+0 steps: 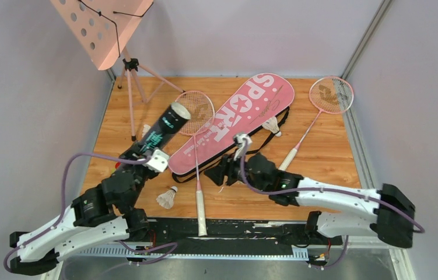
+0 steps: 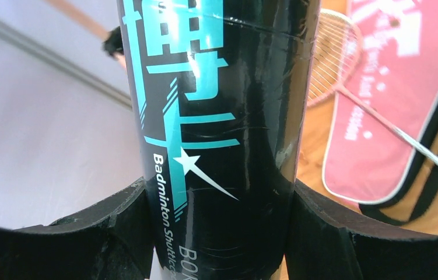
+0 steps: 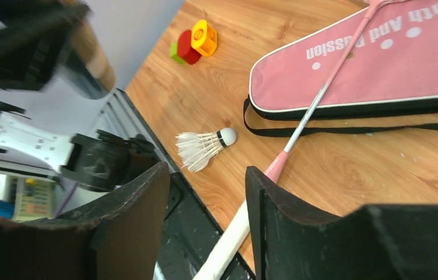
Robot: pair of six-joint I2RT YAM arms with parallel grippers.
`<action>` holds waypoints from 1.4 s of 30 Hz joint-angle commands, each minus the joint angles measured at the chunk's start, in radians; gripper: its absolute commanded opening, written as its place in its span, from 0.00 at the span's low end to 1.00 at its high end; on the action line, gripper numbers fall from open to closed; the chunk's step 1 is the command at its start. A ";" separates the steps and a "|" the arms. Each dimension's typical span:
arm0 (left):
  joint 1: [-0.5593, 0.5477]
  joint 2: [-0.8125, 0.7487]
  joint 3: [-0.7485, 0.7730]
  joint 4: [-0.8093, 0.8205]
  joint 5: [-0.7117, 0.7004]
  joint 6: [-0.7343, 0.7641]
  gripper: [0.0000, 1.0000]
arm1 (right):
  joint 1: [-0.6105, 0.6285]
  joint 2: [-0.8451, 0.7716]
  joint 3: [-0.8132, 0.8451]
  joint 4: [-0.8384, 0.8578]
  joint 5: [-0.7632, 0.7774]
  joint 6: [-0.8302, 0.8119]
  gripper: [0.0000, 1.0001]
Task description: Pack up the badminton gear
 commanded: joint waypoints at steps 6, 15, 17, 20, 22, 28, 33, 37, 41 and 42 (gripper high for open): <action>0.004 -0.183 0.015 0.098 -0.131 0.016 0.41 | 0.289 0.501 0.338 0.136 0.383 -0.239 0.58; 0.004 -0.171 0.017 0.077 -0.135 0.003 0.42 | 0.391 0.782 0.532 0.149 0.452 -0.323 0.63; 0.004 -0.176 0.012 0.083 -0.128 0.005 0.42 | 0.416 0.821 0.560 0.152 0.491 -0.359 0.66; 0.003 -0.173 0.011 0.084 -0.122 0.007 0.42 | 0.432 0.881 0.587 0.154 0.555 -0.392 0.68; 0.003 -0.169 0.010 0.084 -0.120 0.007 0.42 | 0.437 0.921 0.607 0.151 0.590 -0.412 0.68; 0.004 -0.163 0.008 0.084 -0.113 0.007 0.43 | 0.452 0.985 0.647 0.137 0.634 -0.451 0.66; 0.004 -0.152 0.007 0.083 -0.111 0.012 0.43 | 0.462 1.039 0.696 0.082 0.712 -0.455 0.65; 0.003 -0.148 0.007 0.081 -0.110 0.013 0.43 | 0.463 1.051 0.698 0.061 0.763 -0.443 0.62; 0.003 -0.147 0.006 0.083 -0.110 0.014 0.43 | 0.466 1.022 0.670 0.061 0.822 -0.427 0.51; 0.004 -0.147 0.005 0.082 -0.109 0.015 0.43 | 0.466 1.011 0.660 0.065 0.831 -0.424 0.48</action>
